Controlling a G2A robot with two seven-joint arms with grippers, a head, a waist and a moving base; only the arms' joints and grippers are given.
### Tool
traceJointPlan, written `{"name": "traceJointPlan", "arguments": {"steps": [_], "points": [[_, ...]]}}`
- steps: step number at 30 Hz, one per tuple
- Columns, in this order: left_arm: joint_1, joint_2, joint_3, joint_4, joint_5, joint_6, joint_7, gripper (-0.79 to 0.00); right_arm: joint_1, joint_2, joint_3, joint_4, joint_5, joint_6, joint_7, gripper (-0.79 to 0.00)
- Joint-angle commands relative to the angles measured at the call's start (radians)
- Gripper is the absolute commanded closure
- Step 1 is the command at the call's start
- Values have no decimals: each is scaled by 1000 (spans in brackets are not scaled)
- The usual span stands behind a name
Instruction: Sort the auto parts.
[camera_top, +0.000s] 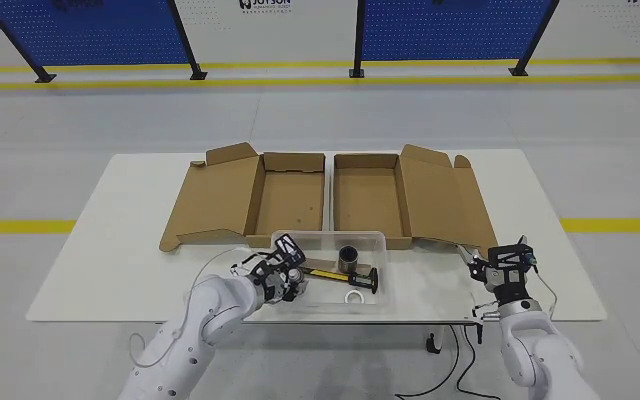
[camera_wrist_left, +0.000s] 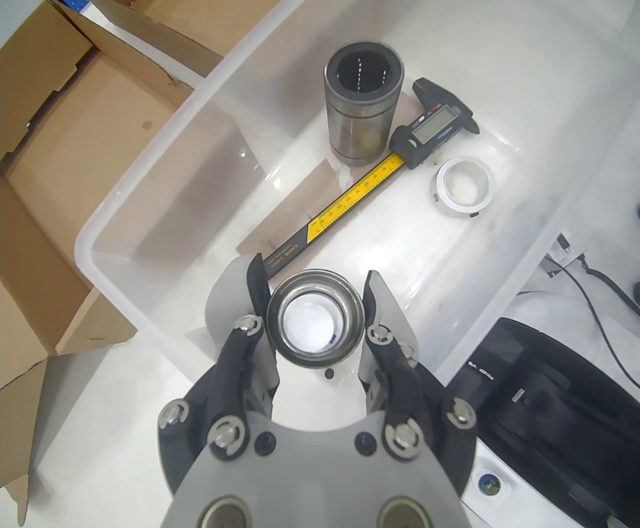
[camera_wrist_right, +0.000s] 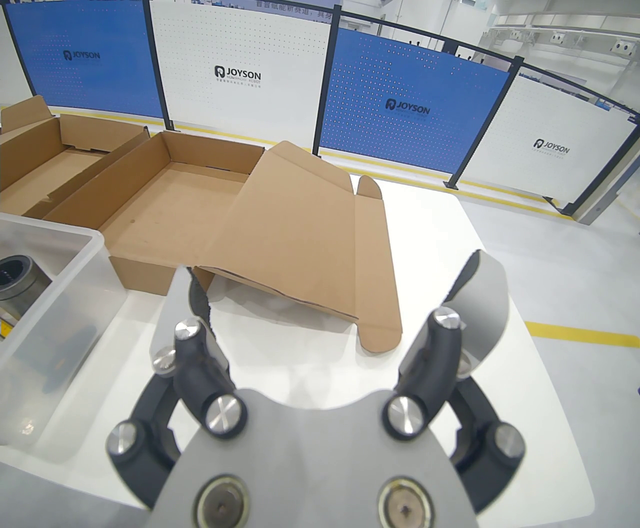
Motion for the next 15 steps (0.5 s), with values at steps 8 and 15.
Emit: {"name": "traceJointPlan", "arguments": {"steps": [8, 15], "points": [[18, 8, -51, -96, -111, -12, 3, 0, 0, 0, 0, 0, 0, 0, 0, -785], [45, 16, -107, -192, -255, -22, -8, 0, 0, 0, 0, 0, 0, 0, 0, -785]]}}
